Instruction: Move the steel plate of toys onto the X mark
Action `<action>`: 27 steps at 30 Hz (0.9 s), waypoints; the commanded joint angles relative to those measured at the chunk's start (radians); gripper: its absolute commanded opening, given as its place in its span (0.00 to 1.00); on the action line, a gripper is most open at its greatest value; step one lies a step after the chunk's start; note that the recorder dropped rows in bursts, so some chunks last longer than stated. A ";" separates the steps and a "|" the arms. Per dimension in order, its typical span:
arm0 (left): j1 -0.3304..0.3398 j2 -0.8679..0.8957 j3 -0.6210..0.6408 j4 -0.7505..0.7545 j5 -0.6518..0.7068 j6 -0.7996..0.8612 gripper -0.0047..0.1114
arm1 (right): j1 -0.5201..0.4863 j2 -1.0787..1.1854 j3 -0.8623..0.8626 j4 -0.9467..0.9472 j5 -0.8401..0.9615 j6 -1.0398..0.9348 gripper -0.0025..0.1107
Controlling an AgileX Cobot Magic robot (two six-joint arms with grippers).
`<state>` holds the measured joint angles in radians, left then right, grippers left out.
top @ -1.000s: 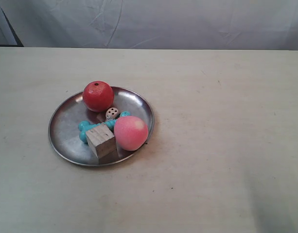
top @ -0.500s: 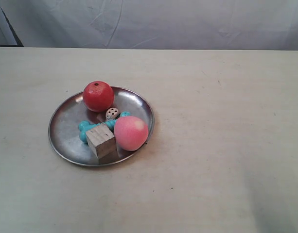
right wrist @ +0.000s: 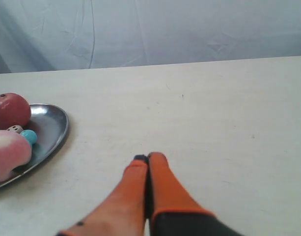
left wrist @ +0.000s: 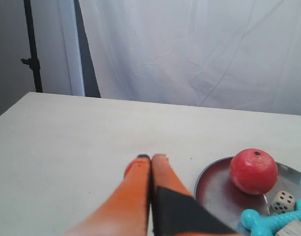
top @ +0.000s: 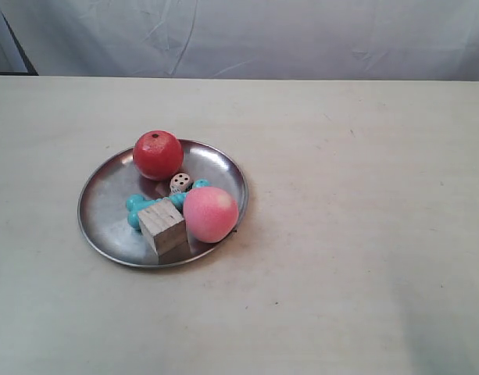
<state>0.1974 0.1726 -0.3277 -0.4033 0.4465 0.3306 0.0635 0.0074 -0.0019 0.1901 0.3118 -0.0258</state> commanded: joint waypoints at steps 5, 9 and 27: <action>0.000 -0.173 0.163 0.044 -0.036 -0.134 0.04 | -0.005 -0.007 0.002 0.002 -0.004 0.000 0.02; 0.000 -0.173 0.222 0.049 -0.048 -0.206 0.04 | -0.005 -0.007 0.002 0.002 -0.004 0.000 0.02; 0.000 -0.173 0.328 0.074 -0.136 -0.252 0.04 | -0.005 -0.007 0.002 0.002 -0.004 0.000 0.02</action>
<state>0.1974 0.0056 -0.0048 -0.3356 0.3264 0.0909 0.0635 0.0074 -0.0019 0.1901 0.3137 -0.0258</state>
